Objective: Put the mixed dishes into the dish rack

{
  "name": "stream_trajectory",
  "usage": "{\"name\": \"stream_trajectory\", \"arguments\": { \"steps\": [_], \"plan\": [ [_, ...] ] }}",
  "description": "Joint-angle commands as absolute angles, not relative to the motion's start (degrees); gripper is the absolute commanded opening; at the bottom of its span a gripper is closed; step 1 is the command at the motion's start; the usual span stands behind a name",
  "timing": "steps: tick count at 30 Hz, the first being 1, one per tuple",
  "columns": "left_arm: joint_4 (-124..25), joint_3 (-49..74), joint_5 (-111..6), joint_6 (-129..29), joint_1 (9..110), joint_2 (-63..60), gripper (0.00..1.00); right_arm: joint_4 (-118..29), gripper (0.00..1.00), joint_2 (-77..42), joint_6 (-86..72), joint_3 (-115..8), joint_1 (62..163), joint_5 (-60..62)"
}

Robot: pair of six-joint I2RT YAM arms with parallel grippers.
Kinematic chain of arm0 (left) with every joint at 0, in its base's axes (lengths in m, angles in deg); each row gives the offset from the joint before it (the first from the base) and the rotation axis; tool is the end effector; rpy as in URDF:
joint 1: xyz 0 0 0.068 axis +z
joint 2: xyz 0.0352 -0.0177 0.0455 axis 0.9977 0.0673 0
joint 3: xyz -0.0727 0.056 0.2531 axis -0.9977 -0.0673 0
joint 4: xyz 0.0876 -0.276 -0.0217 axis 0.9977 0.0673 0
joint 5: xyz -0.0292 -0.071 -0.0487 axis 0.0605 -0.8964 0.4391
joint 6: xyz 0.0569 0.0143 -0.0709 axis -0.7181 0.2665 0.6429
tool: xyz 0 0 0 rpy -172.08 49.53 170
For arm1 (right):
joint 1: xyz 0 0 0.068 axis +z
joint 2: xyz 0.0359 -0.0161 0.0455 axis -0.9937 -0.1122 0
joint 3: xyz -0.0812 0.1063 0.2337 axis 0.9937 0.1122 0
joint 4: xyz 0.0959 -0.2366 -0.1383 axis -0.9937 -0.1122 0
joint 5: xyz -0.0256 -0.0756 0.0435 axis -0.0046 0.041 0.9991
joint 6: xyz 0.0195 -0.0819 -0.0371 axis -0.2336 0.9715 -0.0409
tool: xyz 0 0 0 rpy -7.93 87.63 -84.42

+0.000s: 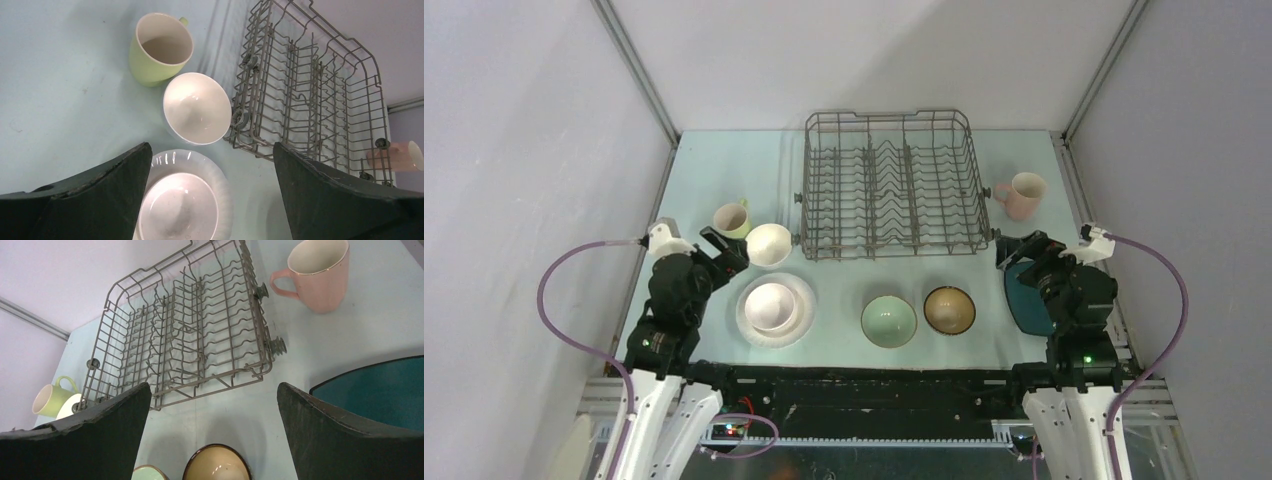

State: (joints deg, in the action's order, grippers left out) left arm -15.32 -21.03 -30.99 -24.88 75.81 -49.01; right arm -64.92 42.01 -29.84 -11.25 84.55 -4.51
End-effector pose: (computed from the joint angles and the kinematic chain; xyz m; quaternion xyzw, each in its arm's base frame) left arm 0.1925 -0.0156 0.2920 -0.2515 0.7799 -0.1387 0.5560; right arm 0.1906 0.0069 0.2993 0.1756 0.7415 0.1883 0.6196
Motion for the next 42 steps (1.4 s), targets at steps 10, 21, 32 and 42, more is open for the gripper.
{"name": "stream_trajectory", "arguments": {
  "steps": [10, 21, 32, 42],
  "plan": [
    [-26.1, -23.2, -46.4, -28.1, 75.8, -53.9, 0.98, -64.3, 1.00, 35.1, -31.6, -11.5, 84.4, -8.4],
    [-31.6, -26.6, -55.4, -24.3, 75.8, -45.5, 0.98, -74.3, 1.00, 19.4, -40.1, -22.7, 84.4, -27.1],
    [-30.6, -25.6, -55.4, -26.1, 75.8, -44.8, 0.98, -72.5, 0.87, 0.5, -46.5, -35.3, 78.5, -29.1],
    [-26.7, -23.9, -53.3, -28.3, 75.8, -45.4, 0.98, -72.0, 0.82, -22.3, -51.2, -49.5, 74.5, -26.7]
  ]
}}
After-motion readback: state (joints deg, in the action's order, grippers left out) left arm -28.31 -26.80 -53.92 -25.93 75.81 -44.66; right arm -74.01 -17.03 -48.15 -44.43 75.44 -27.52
